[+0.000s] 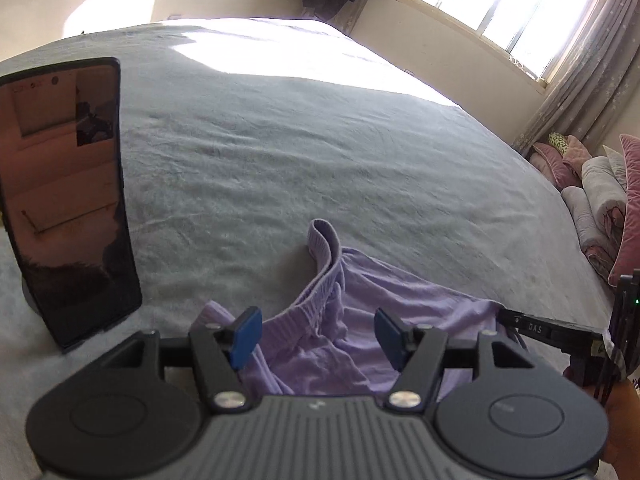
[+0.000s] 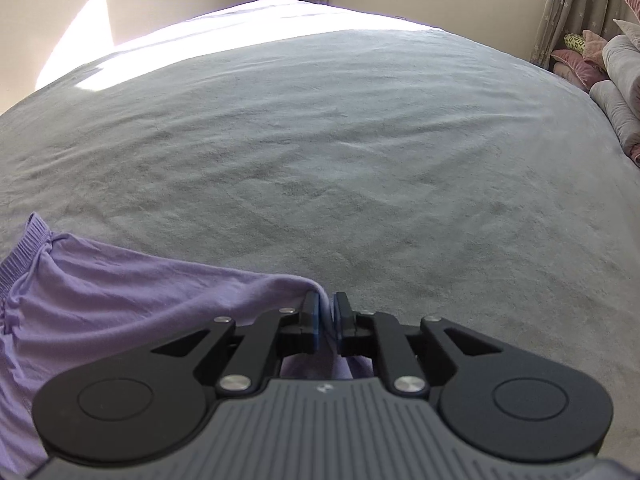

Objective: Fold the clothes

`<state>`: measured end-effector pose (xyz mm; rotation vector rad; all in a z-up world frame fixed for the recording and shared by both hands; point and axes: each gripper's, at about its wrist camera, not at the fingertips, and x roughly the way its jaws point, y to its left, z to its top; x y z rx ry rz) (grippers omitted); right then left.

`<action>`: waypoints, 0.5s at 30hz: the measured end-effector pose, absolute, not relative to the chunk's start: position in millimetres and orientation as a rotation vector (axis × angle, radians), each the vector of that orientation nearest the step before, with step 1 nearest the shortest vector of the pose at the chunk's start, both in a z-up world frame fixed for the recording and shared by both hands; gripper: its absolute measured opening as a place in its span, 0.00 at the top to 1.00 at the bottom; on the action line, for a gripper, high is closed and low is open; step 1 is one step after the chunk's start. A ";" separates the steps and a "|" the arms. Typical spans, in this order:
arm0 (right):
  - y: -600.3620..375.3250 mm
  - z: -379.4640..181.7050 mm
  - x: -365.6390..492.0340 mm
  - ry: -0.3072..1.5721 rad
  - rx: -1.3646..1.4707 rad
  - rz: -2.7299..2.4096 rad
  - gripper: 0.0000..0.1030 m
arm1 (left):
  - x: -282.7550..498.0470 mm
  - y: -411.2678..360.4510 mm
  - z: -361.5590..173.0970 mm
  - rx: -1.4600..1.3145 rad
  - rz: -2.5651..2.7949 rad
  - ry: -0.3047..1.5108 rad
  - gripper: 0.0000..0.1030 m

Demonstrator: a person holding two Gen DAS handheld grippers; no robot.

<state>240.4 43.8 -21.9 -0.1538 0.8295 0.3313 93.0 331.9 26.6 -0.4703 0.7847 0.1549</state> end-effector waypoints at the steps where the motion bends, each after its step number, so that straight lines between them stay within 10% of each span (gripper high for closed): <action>1: 39.4 -21.3 240.5 0.839 -0.140 0.342 0.86 | 94.0 333.5 31.0 -0.465 0.155 0.793 0.38; 15: -13.4 -21.8 247.4 0.922 0.057 0.447 0.81 | 181.5 332.8 21.4 -0.373 0.223 0.850 0.36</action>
